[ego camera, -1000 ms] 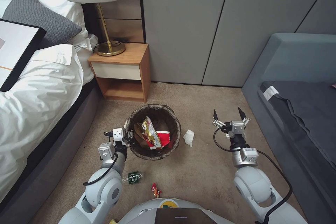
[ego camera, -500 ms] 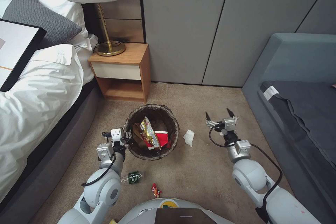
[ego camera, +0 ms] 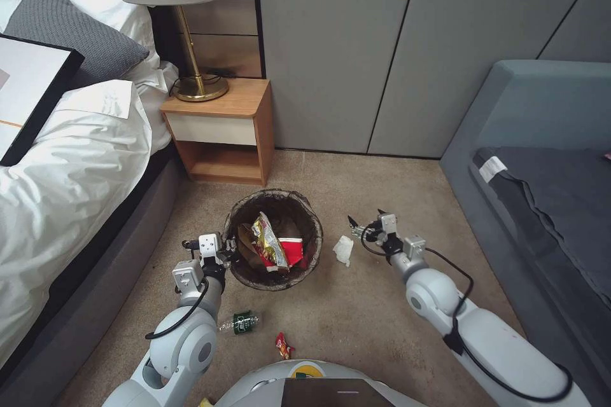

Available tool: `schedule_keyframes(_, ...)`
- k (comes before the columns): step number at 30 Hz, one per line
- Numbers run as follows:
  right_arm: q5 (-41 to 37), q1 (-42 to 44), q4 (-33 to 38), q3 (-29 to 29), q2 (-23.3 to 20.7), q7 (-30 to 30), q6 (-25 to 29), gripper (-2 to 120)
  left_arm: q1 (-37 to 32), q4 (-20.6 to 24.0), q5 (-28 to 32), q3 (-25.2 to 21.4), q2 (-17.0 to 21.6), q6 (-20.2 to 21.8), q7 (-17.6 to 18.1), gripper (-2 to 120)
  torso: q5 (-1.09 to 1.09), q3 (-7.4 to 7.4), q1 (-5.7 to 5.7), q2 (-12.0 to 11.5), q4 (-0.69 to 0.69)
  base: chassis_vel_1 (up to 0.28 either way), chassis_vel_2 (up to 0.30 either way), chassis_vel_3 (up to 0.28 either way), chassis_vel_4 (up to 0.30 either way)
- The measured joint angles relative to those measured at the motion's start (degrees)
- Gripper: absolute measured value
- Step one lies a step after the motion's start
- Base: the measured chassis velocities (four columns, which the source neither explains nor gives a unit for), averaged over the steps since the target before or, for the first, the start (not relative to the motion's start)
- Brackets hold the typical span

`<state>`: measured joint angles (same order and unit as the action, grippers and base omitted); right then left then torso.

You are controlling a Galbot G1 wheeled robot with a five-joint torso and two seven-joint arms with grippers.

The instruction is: Pick up the trash bin, then pick up the garbage from the floor and place it into the trash bin.

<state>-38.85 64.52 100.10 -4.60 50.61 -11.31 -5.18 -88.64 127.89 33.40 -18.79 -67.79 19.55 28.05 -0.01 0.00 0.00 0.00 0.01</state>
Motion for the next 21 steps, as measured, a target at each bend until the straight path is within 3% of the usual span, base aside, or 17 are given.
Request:
schedule_keyframes(19,2.8,-7.9,-18.1,6.0,7.0,1.4,0.0,100,0.4,-0.7,0.0,0.4,-0.1,-0.1,0.1,4,0.00,0.00,0.00,0.0,-0.01,0.000,0.000,0.000,0.000)
schedule_keyframes(21,5.4,-9.4,-22.8,7.0,10.1,1.2,0.7,100,0.3,-0.7,0.0,0.1,0.0,-0.1,0.1,4,-0.01,0.00,0.00,0.0,-0.01,0.000,0.000,0.000,0.000)
